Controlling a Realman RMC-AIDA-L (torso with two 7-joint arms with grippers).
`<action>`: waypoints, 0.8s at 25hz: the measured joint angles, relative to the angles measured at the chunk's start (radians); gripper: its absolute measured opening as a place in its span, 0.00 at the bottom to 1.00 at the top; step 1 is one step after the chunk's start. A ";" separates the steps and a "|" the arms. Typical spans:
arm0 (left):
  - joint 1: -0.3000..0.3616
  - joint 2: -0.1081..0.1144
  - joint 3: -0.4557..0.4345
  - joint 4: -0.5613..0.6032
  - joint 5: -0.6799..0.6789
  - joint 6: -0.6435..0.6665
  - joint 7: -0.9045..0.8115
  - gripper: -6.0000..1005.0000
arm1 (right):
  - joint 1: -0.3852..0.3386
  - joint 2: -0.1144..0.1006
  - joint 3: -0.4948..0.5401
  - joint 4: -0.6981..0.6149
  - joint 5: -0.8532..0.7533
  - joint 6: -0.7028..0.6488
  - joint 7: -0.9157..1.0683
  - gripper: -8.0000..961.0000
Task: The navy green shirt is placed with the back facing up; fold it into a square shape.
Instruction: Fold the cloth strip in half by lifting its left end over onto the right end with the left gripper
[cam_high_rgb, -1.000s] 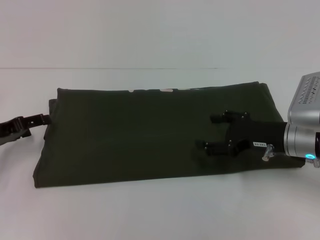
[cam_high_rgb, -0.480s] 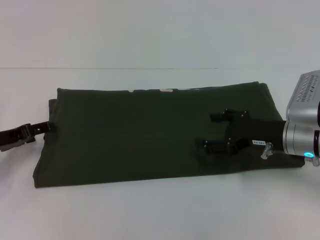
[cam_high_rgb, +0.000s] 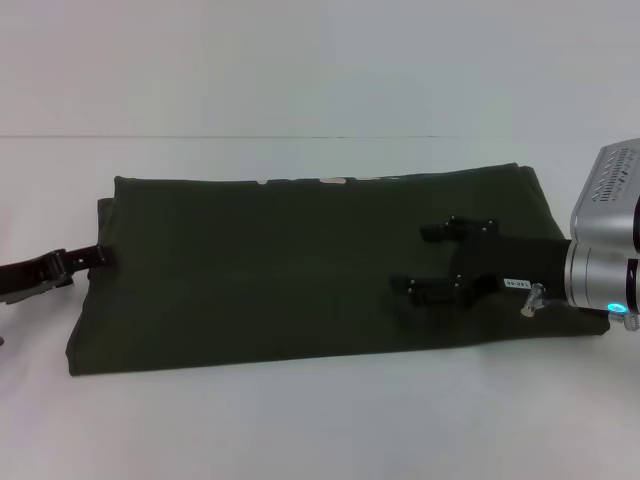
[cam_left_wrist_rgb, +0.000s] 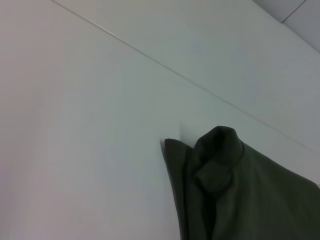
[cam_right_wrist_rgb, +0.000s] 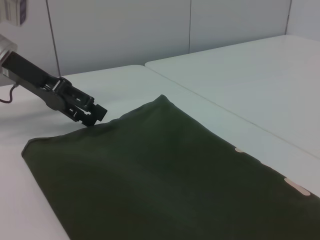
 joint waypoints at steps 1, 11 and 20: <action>-0.001 -0.002 0.000 -0.001 0.000 -0.002 0.006 0.87 | 0.000 0.000 0.000 0.000 0.000 0.000 0.000 0.95; 0.005 -0.011 0.000 -0.001 0.000 -0.033 0.009 0.87 | 0.000 0.000 0.000 0.001 0.000 0.000 0.002 0.95; 0.006 -0.015 0.000 -0.001 -0.001 -0.031 0.009 0.87 | 0.000 0.001 0.000 0.003 0.000 0.000 0.002 0.95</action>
